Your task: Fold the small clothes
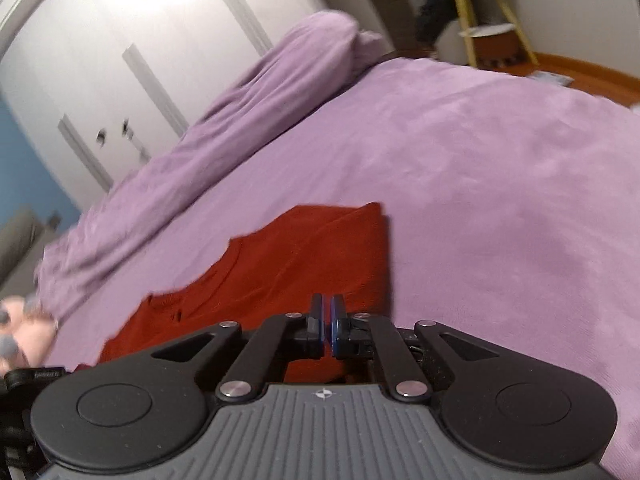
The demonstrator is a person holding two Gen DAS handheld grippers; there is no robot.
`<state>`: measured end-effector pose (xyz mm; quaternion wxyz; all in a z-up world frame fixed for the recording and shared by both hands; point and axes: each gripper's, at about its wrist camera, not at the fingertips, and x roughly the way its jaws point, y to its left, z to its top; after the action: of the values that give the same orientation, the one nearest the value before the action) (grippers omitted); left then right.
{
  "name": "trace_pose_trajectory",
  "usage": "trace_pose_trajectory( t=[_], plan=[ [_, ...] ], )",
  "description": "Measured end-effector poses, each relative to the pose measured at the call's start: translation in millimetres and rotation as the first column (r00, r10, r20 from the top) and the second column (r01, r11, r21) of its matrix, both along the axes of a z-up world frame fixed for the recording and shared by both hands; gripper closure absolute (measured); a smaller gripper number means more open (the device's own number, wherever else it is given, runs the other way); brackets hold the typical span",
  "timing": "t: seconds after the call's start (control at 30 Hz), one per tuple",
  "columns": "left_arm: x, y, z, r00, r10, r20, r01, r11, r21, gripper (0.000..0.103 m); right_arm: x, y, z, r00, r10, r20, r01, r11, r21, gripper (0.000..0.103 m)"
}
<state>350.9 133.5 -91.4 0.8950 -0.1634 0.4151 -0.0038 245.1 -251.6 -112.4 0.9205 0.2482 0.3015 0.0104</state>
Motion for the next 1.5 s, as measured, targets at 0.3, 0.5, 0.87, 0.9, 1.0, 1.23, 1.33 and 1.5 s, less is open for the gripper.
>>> trace_pose_trajectory(
  t=[0.3, 0.5, 0.87, 0.9, 1.0, 1.23, 1.33, 1.5],
  plan=[
    [-1.8, -0.2, 15.3, 0.991, 0.023, 0.134, -0.035, 0.995, 0.092, 0.094, 27.6, 48.9, -19.7, 0.987, 0.115, -0.113, -0.142, 0.953, -0.268, 0.101],
    [-14.2, 15.2, 0.5, 0.995, 0.088, 0.056, -0.093, 0.992, 0.088, 0.092, 19.8, 58.1, -16.8, 0.981, 0.158, -0.111, -0.188, 0.917, -0.352, 0.098],
    [-40.6, -39.1, 0.9, 0.994, -0.106, 0.029, 0.104, 0.993, 0.046, 0.051, 27.3, 106.0, -21.2, 0.965, 0.237, -0.11, -0.261, 0.854, -0.451, 0.069],
    [-38.8, -43.2, -2.2, 0.993, -0.112, 0.027, 0.11, 0.991, 0.075, 0.051, 27.7, 107.9, -23.2, 0.967, 0.229, -0.11, -0.253, 0.836, -0.488, 0.07],
    [-33.9, -54.7, -8.1, 0.992, -0.121, 0.033, 0.115, 0.983, 0.145, 0.051, 28.6, 107.9, -30.5, 0.971, 0.218, -0.099, -0.234, 0.779, -0.582, 0.07],
    [-26.5, -62.7, -17.9, 0.991, -0.117, 0.068, 0.099, 0.97, 0.222, 0.048, 35.3, 109.3, -33.0, 0.967, 0.232, -0.109, -0.248, 0.739, -0.627, 0.069],
    [-42.8, -55.3, -7.2, 0.994, -0.078, 0.072, 0.066, 0.984, 0.164, 0.04, 22.2, 105.7, -18.9, 0.967, 0.234, -0.096, -0.246, 0.782, -0.572, 0.07],
    [-67.8, -42.5, -10.1, 0.999, -0.035, 0.04, 0.031, 0.994, 0.102, 0.015, -5.7, 114.8, -33.2, 0.961, 0.266, -0.072, -0.25, 0.734, -0.631, 0.068]
  ],
)
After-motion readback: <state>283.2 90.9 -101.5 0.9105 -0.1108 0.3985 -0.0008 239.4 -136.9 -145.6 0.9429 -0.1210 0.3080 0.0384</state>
